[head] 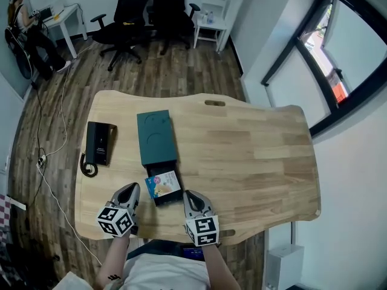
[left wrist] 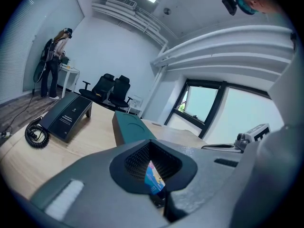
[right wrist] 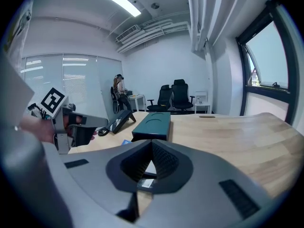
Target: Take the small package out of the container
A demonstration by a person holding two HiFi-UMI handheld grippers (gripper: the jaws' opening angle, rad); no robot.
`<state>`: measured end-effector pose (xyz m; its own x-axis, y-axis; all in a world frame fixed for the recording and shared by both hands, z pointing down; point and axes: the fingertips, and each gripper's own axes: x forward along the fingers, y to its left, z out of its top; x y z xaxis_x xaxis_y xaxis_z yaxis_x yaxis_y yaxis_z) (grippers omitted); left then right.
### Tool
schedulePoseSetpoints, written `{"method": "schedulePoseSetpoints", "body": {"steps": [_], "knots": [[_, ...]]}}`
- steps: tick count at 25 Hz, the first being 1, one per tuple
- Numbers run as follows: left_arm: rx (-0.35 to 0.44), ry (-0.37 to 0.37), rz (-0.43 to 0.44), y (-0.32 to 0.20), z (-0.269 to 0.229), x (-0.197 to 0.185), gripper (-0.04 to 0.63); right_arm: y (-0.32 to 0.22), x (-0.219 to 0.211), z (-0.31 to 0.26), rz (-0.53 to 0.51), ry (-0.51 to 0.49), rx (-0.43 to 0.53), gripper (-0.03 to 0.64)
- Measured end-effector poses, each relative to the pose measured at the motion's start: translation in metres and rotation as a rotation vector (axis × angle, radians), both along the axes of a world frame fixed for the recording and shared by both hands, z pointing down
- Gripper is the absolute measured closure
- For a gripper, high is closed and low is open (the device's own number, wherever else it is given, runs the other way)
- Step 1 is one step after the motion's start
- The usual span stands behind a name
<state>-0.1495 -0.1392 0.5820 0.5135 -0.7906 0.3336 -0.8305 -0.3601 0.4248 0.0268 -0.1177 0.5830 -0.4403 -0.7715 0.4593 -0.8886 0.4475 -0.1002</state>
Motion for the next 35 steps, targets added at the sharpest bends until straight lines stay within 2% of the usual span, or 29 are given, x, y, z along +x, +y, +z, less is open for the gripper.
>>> {"method": "schedulePoseSetpoints", "body": {"steps": [7,14,19,26,31,35], "knots": [[-0.004,-0.014,0.015,-0.015,0.000,0.008,0.594,-0.016,0.007,-0.003,0.015,-0.003,0.008,0.612],[0.010,-0.065,-0.004,-0.018,-0.005,0.013,0.594,-0.023,0.013,-0.007,-0.017,-0.026,0.020,0.612],[0.005,-0.073,-0.026,-0.014,0.005,0.014,0.594,-0.021,0.021,0.001,-0.025,-0.038,0.017,0.612],[-0.038,-0.091,-0.053,-0.007,0.021,0.010,0.594,-0.014,0.031,0.007,-0.004,-0.050,0.000,0.612],[-0.089,-0.059,-0.038,-0.005,0.034,0.014,0.592,-0.015,0.029,0.017,-0.003,-0.050,-0.016,0.612],[-0.134,-0.062,-0.019,-0.004,0.049,0.019,0.591,-0.015,0.027,0.026,-0.007,-0.035,-0.030,0.612]]}}
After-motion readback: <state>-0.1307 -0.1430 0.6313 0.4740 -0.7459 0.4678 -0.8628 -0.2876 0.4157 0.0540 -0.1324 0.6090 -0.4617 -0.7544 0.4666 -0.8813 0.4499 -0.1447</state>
